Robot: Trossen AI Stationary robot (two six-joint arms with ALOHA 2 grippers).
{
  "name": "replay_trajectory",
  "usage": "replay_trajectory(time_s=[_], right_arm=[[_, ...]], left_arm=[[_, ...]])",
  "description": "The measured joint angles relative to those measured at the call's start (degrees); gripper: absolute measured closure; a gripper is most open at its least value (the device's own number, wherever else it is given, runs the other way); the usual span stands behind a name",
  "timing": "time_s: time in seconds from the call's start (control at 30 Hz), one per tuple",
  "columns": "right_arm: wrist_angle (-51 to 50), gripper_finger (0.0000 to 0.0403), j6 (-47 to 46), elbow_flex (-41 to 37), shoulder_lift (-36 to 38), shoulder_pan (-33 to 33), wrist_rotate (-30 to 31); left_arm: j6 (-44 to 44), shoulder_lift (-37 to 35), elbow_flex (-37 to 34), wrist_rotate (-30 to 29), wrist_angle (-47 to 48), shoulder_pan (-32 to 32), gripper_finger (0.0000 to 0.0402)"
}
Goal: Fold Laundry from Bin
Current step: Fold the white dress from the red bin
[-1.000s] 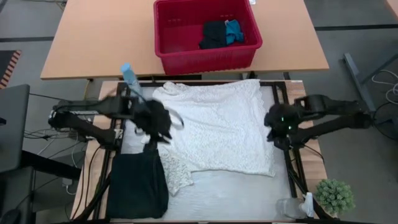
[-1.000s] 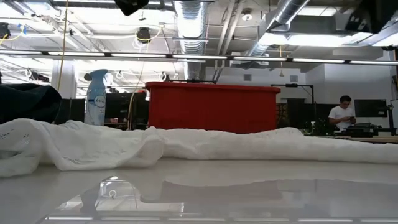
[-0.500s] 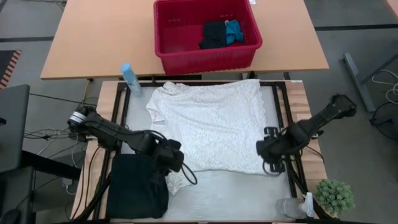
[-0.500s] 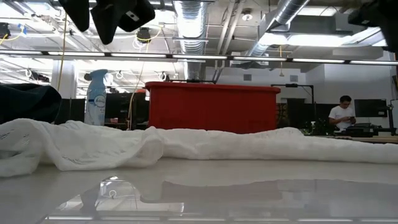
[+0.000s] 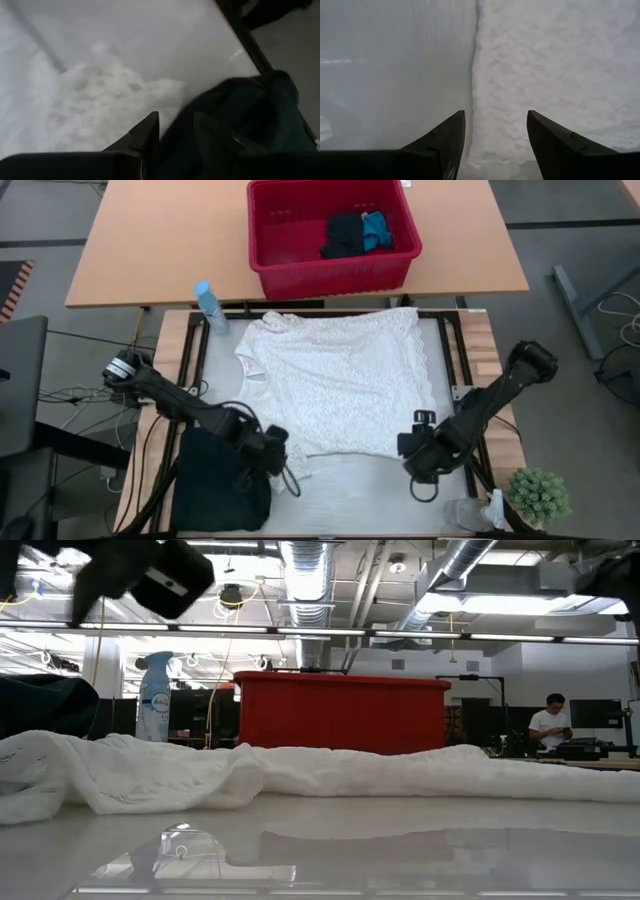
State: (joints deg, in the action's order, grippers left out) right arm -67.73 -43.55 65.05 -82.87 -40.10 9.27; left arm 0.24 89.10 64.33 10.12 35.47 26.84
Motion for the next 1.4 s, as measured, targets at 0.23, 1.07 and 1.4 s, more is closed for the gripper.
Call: replay_trajectory(time_s=[0.23,1.07,1.4], right_arm=[[1.9,0.0168,1.4,0.0,-5.5,0.0,-2.0],[8.6,0.0168,-3.1,0.0,-12.1,-0.9,-3.0],[8.0,0.0168,-8.5,0.0,-12.1,-1.9,-1.2]], left_arm=[[9.1,0.0,-6.4,-4.5,-12.1,5.0,0.029],[10.3,7.7,-9.4,-4.3,-22.7,4.6,0.0246],[11.2,10.2,-9.4,-2.4,-23.2,3.1,0.0241]])
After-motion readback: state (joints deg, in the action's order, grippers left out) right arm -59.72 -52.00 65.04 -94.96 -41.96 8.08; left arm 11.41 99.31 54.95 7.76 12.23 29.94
